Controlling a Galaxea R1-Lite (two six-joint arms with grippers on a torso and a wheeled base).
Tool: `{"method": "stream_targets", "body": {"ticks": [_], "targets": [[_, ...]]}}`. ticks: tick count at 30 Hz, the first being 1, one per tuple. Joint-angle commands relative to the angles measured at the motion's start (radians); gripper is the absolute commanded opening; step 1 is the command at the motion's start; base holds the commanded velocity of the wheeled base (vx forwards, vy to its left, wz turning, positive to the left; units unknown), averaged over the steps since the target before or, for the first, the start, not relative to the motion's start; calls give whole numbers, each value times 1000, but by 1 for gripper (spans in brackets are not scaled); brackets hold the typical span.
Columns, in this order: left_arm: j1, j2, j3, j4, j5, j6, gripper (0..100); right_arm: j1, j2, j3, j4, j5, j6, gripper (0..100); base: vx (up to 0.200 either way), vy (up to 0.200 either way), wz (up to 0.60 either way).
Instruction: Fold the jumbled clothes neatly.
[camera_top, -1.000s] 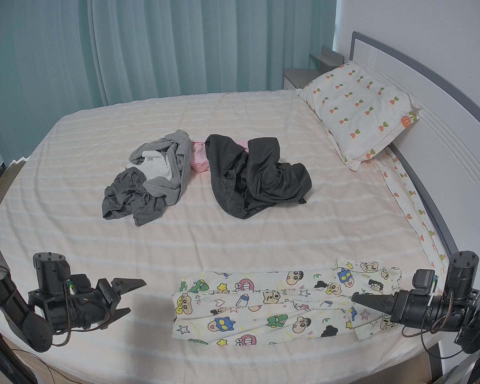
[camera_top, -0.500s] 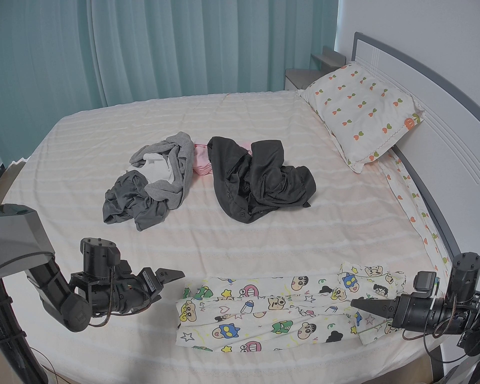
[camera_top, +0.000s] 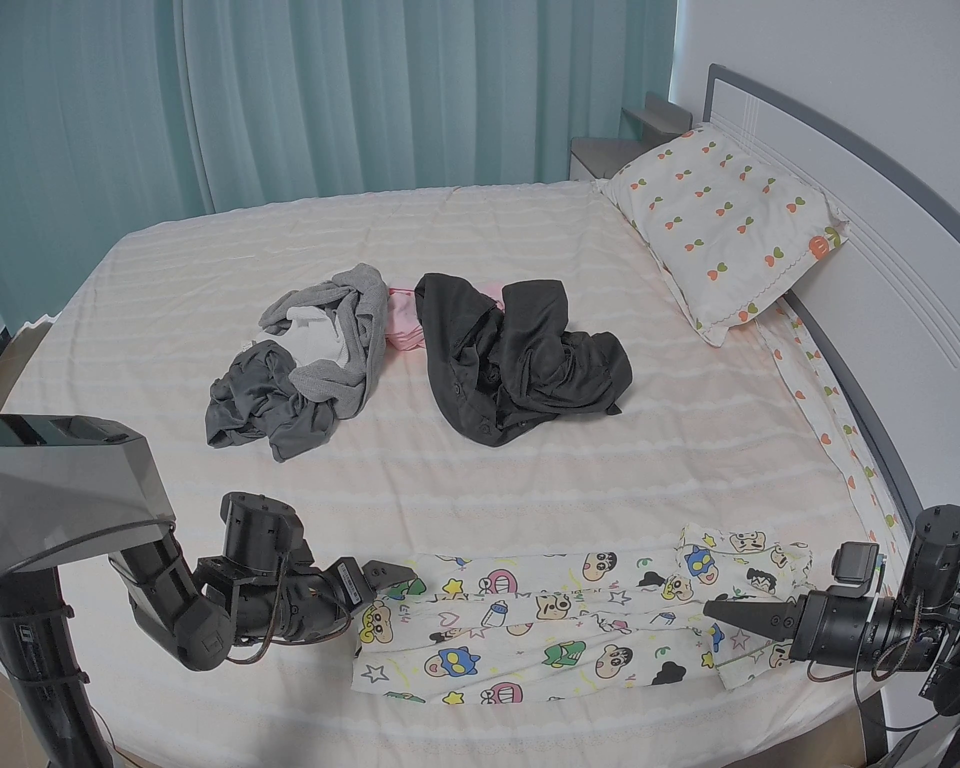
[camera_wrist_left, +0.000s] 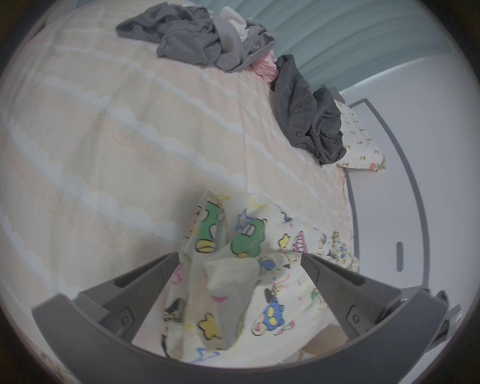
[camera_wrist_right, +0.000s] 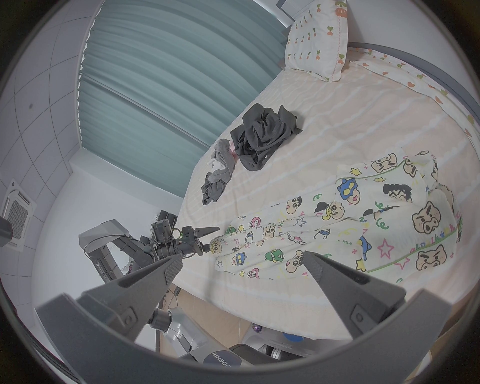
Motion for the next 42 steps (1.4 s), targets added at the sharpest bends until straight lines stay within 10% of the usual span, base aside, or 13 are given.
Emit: {"method": "stream_targets", "body": {"ticks": [1, 13, 42], "targets": [[-29, 10, 13, 0, 24, 25, 100, 1, -1, 17, 0, 1, 0, 100, 0, 0, 0], [-43, 23, -4, 103, 135, 220, 100, 1, -6, 17, 0, 1, 0, 100, 0, 0, 0], [-114, 117, -118, 176, 221, 259, 100, -4, 0, 17, 0, 1, 0, 100, 0, 0, 0]]}}
